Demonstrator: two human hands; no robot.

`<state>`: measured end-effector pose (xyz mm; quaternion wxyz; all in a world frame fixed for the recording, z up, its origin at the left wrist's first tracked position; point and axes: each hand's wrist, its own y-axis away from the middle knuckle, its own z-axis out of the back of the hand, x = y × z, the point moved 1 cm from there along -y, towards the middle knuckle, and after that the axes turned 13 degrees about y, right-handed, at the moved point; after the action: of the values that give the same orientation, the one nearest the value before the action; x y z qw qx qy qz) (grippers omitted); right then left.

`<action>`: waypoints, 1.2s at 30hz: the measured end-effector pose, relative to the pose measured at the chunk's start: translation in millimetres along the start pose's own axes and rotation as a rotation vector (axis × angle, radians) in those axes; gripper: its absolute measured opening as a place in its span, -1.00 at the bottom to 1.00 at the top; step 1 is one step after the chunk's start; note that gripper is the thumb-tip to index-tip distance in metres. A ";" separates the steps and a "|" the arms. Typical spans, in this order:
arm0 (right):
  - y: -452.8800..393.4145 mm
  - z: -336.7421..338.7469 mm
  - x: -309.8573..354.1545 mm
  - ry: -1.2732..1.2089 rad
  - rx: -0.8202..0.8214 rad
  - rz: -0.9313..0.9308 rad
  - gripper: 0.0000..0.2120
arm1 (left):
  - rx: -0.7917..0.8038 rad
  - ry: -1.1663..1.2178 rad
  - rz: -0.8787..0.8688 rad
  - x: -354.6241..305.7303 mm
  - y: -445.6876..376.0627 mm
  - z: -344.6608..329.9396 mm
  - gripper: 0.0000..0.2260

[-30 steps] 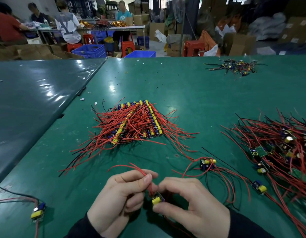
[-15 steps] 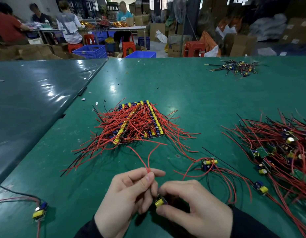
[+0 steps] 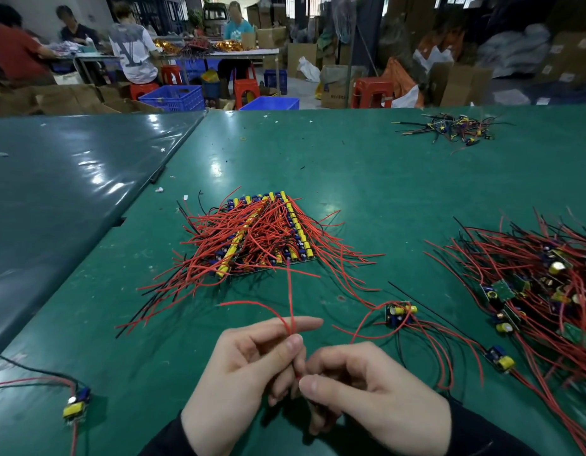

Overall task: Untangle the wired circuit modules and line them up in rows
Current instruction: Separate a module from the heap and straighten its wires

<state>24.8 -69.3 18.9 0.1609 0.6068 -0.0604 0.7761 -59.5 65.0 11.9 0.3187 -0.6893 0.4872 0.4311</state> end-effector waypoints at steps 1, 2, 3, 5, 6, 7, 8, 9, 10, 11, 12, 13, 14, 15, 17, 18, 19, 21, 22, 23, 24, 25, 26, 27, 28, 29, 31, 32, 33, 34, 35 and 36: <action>-0.5 -0.6 0.2 0.007 0.011 0.001 -0.84 | -0.002 0.013 0.013 0.6 -0.1 -0.6 -0.78; -1.0 -1.3 0.7 0.015 0.017 0.000 -0.85 | -0.003 0.032 0.035 0.8 -0.2 -1.1 -0.80; -1.6 -1.9 1.1 0.018 0.015 -0.001 -0.85 | 0.000 0.047 0.054 0.7 -0.1 -1.0 -0.81; -2.3 -2.0 0.7 0.003 -0.012 -0.006 -0.83 | 0.005 0.062 0.049 -0.3 -0.3 -0.6 -0.79; -2.5 -1.5 0.8 -0.012 -0.031 -0.013 -0.82 | -0.004 0.074 0.036 -1.0 -0.5 0.2 -0.78; -2.7 -0.9 0.8 -0.023 -0.043 -0.021 -0.82 | -0.021 0.098 0.033 -1.8 -0.4 1.1 -0.78; -2.7 -0.5 0.5 -0.028 -0.047 -0.022 -0.80 | -0.039 0.135 0.045 -2.5 -0.1 2.2 -0.78; -2.7 -0.5 0.2 -0.029 -0.042 -0.016 -0.79 | -0.047 0.174 0.066 -2.4 0.1 3.2 -0.78; -2.7 -0.8 0.0 -0.029 -0.033 -0.005 -0.77 | -0.045 0.204 0.092 -2.2 0.5 3.4 -0.78; -2.5 -1.5 0.3 -0.029 -0.025 0.010 -0.76 | -0.038 0.227 0.114 -1.9 0.6 3.3 -0.76; -2.1 -2.3 0.4 -0.024 -0.021 0.024 -0.75 | -0.034 0.247 0.132 -1.6 0.7 3.2 -0.71; -1.7 -2.7 0.3 -0.012 -0.022 0.035 -0.75 | -0.039 0.266 0.145 -1.3 0.3 3.6 -0.65; -1.2 -2.5 0.1 0.007 -0.027 0.039 -0.75 | -0.055 0.289 0.155 -1.4 -0.2 4.3 -0.58; -1.0 -2.1 -0.4 0.034 -0.036 0.038 -0.76 | -0.071 0.317 0.161 -1.8 -0.9 5.6 -0.50; -0.6 -0.8 -1.2 0.093 -0.057 0.034 -0.76 | -0.090 0.374 0.170 -3.9 -2.0 8.7 -0.41; -0.5 -0.3 -1.5 0.111 -0.066 0.031 -0.76 | -0.096 0.395 0.176 -5.2 -2.3 10.2 -0.41; -0.5 0.0 -1.7 0.121 -0.071 0.028 -0.77 | -0.098 0.411 0.182 -5.9 -2.6 11.4 -0.41; -0.1 -0.3 -1.4 0.130 -0.064 0.025 -0.77 | -0.099 0.415 0.194 -7.1 -3.0 12.2 -0.43; 0.3 -0.9 -0.7 0.132 -0.052 0.027 -0.77 | -0.103 0.408 0.200 -7.8 -2.7 12.3 -0.44; 0.8 -1.6 0.3 0.133 -0.037 0.031 -0.77 | -0.107 0.399 0.206 -8.5 -2.4 12.4 -0.44; 1.2 -2.3 1.3 0.135 -0.025 0.034 -0.77 | -0.109 0.388 0.211 -9.4 -1.9 12.3 -0.45; 1.3 -2.8 2.0 0.142 -0.021 0.033 -0.77 | -0.108 0.377 0.214 -10.0 -1.7 12.2 -0.46; 1.5 -2.7 2.4 0.150 -0.025 0.029 -0.77 | -0.114 0.367 0.213 -10.2 -1.7 11.7 -0.51; 1.5 -2.4 2.2 0.157 -0.035 0.022 -0.77 | -0.129 0.360 0.206 -9.7 -2.0 11.2 -0.60; 1.6 -1.8 1.7 0.164 -0.046 0.013 -0.77 | -0.148 0.355 0.194 -9.2 -2.5 10.5 -0.68; 1.8 -1.2 0.8 0.171 -0.054 0.004 -0.76 | -0.165 0.348 0.178 -8.5 -3.1 9.8 -0.72; 1.8 0.0 -0.3 0.187 -0.063 -0.011 -0.75 | -0.190 0.326 0.139 -6.8 -4.2 9.3 -0.73; 1.7 0.2 -0.4 0.194 -0.063 -0.015 -0.75 | -0.197 0.310 0.121 -6.7 -4.2 9.0 -0.73; 1.4 0.1 -0.6 0.198 -0.064 -0.018 -0.75 | -0.203 0.295 0.104 -6.6 -3.9 9.0 -0.74; 1.3 -0.1 -0.7 0.200 -0.064 -0.020 -0.75 | -0.208 0.281 0.091 -6.6 -3.6 8.7 -0.75; 1.3 -0.2 -0.6 0.201 -0.062 -0.023 -0.76 | -0.211 0.270 0.079 -6.6 -3.5 8.5 -0.76; 1.4 -0.3 -0.7 0.199 -0.059 -0.024 -0.75 | -0.213 0.264 0.069 -6.7 -3.2 8.2 -0.76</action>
<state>24.2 -70.6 18.3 0.1933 0.5223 -0.0596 0.8285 -59.8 75.8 14.6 0.1621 -0.7526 0.5000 0.3967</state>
